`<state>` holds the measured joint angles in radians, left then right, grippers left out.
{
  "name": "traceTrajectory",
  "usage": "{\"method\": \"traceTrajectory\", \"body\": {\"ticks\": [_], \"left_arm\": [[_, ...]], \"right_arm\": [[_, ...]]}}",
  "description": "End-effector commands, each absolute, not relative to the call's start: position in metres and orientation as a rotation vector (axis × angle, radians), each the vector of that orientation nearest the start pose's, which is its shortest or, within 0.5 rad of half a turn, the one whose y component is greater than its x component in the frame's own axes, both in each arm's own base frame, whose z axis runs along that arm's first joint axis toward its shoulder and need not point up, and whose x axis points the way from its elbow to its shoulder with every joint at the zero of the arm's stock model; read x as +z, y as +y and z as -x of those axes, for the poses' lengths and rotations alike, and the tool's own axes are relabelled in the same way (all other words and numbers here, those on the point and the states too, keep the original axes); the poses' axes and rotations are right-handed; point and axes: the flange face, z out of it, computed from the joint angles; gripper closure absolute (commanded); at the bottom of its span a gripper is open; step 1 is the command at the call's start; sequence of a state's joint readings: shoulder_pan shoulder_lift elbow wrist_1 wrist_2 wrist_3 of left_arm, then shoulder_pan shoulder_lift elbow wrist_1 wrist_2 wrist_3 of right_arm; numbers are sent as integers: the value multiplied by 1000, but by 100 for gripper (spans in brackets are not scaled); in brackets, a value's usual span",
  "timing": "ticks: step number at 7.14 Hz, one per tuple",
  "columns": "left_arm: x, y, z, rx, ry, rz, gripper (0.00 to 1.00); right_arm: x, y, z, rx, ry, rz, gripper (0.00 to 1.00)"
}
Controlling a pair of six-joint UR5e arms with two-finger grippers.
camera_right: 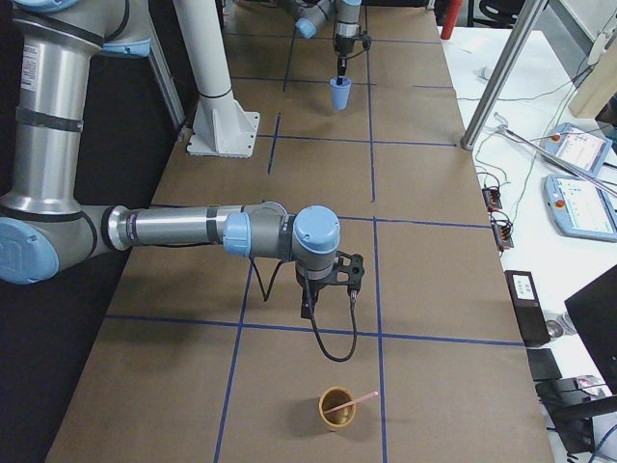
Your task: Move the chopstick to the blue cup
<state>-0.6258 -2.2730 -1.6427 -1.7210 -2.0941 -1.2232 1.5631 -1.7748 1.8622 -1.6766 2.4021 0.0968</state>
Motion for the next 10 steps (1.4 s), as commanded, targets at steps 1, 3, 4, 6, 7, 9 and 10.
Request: {"method": "traceTrajectory", "body": {"ticks": [1,3,4,6,7,9,10], "left_arm": [[165,-465,-540,3,1011,-1,100],[169,-462,-550,8,999,12,98],[173,-459,-554,11,991,14,92],[176,-452,-560,15,985,12,75],[173,-452,-560,18,988,9,27],[151,-451,-539,10,1033,-20,0],[147,-454,-524,-23,1049,-22,0]], "right_arm": [[613,-403,-56,91,-840,61,0],[613,-403,-55,92,-851,63,0],[612,-403,-55,93,-856,64,0],[612,-403,-55,93,-859,64,0],[612,-403,-55,93,-859,64,0],[610,-404,-55,84,-853,55,0],[612,-404,-56,71,-850,45,0]]}}
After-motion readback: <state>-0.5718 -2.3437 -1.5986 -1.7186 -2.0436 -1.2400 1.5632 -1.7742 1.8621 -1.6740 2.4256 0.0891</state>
